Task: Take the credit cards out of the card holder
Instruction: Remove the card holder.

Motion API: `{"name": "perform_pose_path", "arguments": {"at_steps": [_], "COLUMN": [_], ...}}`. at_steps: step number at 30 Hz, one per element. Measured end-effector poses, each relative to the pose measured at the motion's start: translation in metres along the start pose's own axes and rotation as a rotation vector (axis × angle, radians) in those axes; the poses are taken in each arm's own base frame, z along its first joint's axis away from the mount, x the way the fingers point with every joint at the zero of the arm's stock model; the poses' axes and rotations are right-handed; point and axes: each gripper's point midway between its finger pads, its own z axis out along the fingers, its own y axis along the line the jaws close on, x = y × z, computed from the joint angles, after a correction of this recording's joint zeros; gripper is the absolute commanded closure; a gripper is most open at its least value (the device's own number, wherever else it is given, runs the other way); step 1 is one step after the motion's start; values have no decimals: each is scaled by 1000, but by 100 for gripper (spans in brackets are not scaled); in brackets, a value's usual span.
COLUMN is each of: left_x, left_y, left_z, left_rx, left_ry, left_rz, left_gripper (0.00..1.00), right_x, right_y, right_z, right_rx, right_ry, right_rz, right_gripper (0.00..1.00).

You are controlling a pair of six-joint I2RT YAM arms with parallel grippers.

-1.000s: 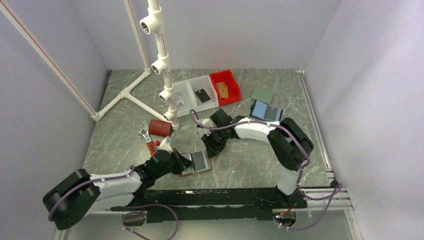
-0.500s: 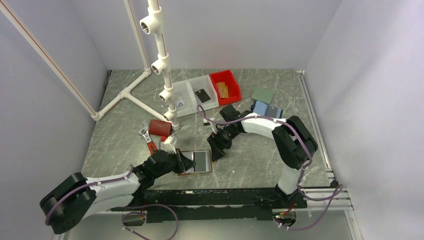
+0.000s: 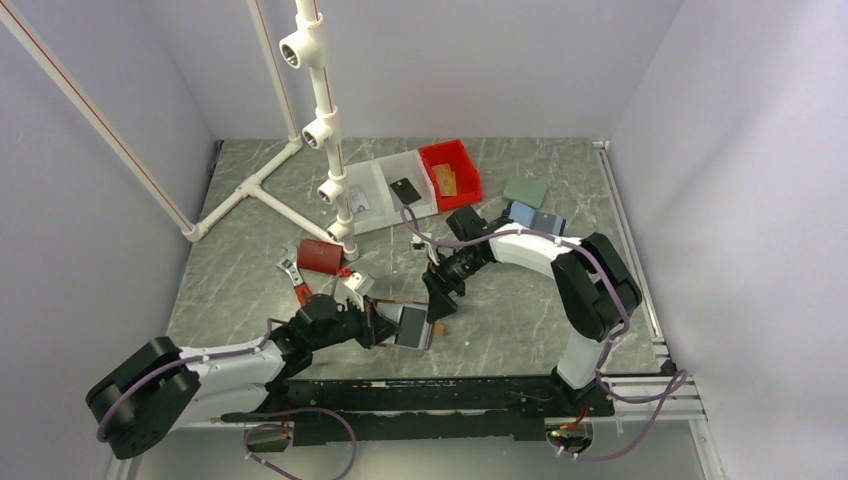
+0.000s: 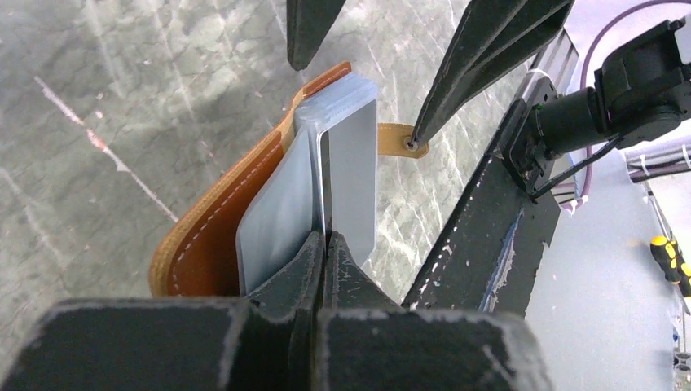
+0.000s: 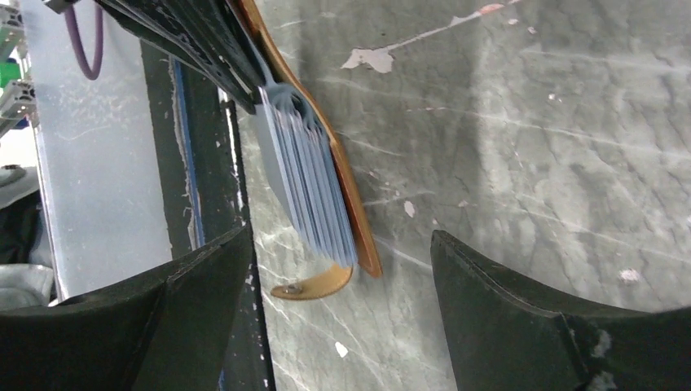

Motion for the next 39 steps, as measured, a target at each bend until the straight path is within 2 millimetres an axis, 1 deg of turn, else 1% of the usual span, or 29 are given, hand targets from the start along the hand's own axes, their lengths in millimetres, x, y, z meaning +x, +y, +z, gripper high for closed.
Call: {"name": "perform_pose_path", "arguments": {"at_steps": [3, 8, 11, 15, 18, 20, 24, 26, 28, 31, 33, 39], "left_x": [1, -1, -6, -11, -18, -22, -25, -26, -27, -27, -27, -25], "left_y": [-3, -4, -7, -11, -16, -20, -23, -23, -25, -29, -31, -37], "left_z": [5, 10, 10, 9, 6, 4, 0, -2, -2, -3, -4, -5], "left_rx": [21, 39, 51, 61, 77, 88, 101, 105, 113, 131, 142, 170], "left_ry": [15, 10, -10, -28, -53, -72, -92, -96, -100, -101, -100, -87], "left_rz": [14, 29, 38, 47, 58, 67, 78, 78, 81, 83, 82, 74], "left_gripper": [100, 100, 100, 100, 100, 100, 100, 100, 100, 92, 90, 88], "right_x": [-1, -1, 0, 3, 6, 7, 7, 6, 6, 6, 7, 9], "right_y": [6, 14, 18, 23, 28, 34, 42, 44, 46, 50, 53, 58], "right_z": [3, 6, 7, 8, 9, 11, 11, 10, 9, 7, 6, 4], "right_rx": [-27, -60, -78, -97, -117, -138, -167, -175, -187, -205, -217, -243], "right_ry": [-2, 1, 4, 15, 25, 32, 40, 40, 40, 42, 44, 51], "right_rz": [-18, -37, -46, -53, -64, -78, -95, -104, -115, -130, -141, -159], "right_gripper": [25, 31, 41, 47, 54, 62, 87, 94, 96, 98, 99, 99]}}
